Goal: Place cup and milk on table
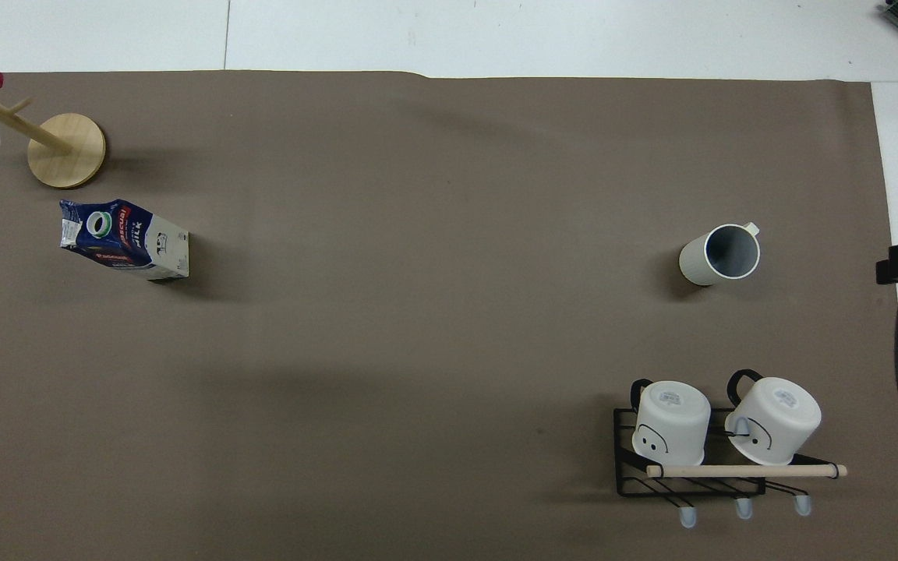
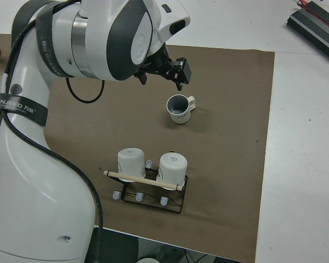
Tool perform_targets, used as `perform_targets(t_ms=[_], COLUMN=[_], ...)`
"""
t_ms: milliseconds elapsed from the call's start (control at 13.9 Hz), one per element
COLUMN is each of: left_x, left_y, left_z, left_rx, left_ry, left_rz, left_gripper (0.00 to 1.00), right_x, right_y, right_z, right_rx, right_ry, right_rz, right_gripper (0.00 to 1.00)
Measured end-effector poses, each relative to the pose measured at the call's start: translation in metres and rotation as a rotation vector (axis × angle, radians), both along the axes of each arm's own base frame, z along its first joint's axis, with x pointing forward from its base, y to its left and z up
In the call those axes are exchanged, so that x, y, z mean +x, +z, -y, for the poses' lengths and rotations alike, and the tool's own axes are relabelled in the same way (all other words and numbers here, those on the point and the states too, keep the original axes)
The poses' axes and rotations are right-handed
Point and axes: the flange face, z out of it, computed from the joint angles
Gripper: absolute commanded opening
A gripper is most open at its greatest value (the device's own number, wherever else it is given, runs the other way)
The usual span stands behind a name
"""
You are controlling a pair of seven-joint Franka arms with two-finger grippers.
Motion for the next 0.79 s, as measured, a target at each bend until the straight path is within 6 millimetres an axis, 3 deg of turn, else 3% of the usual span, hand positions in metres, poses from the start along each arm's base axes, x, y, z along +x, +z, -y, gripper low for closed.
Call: perform_targets(t_ms=[502, 645, 789], left_x=[0.000, 0.000, 0.000], left_y=[0.000, 0.000, 0.000], left_z=[0.000, 0.000, 0.000], left_rx=[0.000, 0.000, 0.000], left_ry=[-0.001, -0.001, -0.001], left_rz=[-0.001, -0.001, -0.001], left_gripper=[1.00, 1.00, 1.00], right_x=[0.009, 0.018, 0.036], right_y=[-0.002, -0.022, -0.057], right_z=[0.000, -0.006, -0.031], right_rx=[-0.004, -0.003, -0.002], right_ry=[0.003, 0.016, 0.034], right_rz=[0.061, 0.082, 0.096], right_gripper=[1.00, 1.00, 1.00])
